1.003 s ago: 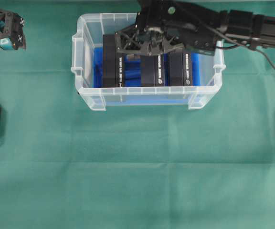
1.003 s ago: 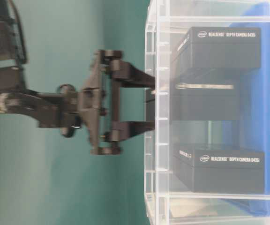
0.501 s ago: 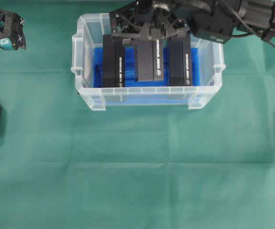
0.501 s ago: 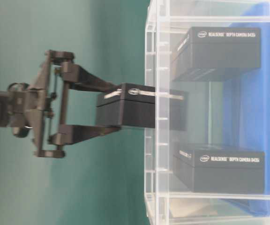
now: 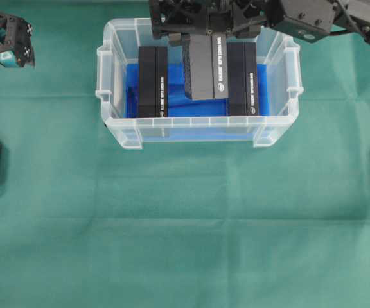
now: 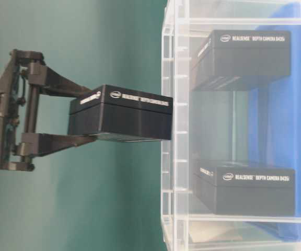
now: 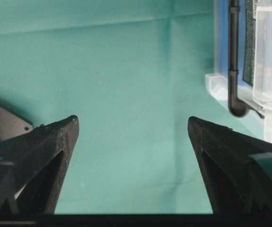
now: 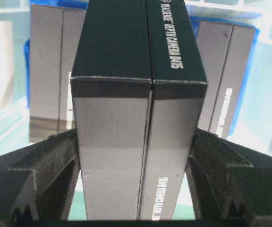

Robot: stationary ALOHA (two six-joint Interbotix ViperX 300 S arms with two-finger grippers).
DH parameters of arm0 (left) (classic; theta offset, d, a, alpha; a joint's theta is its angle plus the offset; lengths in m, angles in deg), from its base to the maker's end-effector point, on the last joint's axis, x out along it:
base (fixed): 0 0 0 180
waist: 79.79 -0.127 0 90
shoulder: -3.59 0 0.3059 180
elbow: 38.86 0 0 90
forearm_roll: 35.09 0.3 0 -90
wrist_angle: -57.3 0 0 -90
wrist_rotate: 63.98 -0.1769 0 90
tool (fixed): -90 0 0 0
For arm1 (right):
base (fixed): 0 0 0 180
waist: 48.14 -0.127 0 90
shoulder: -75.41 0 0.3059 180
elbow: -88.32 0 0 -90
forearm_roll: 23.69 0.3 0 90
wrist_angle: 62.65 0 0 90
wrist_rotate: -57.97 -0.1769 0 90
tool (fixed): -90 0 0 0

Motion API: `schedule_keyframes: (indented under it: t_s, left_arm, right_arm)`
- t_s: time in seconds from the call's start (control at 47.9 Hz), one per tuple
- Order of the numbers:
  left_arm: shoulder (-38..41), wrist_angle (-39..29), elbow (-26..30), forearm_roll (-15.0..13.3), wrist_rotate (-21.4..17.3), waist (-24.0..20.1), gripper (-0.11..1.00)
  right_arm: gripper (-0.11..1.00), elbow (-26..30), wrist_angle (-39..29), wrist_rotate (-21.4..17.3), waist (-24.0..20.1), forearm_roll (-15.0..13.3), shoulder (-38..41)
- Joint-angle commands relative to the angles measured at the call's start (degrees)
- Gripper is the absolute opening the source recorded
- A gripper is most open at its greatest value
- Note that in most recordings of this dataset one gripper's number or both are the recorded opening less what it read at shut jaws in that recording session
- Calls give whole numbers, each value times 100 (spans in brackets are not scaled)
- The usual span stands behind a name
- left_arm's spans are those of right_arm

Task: Take out the box from the case.
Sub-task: 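Lift the middle black box straight up out of the bin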

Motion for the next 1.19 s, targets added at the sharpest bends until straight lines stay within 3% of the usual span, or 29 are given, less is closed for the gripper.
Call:
schedule_keyframes:
  t_s: [0.0,0.209,1.17]
  left_arm:
    - [-44,26,62,18,0,-18,96]
    - [-44,26,62,18,-9,-26,96]
    - [-44,26,62,18,0,-26,96]
  right_arm:
    - [68,290,-70,18,0,-35,-352]
    - [68,563,-290,26,-44,-105,-343]
    - [68,563,-343,26,-44,-123,-343]
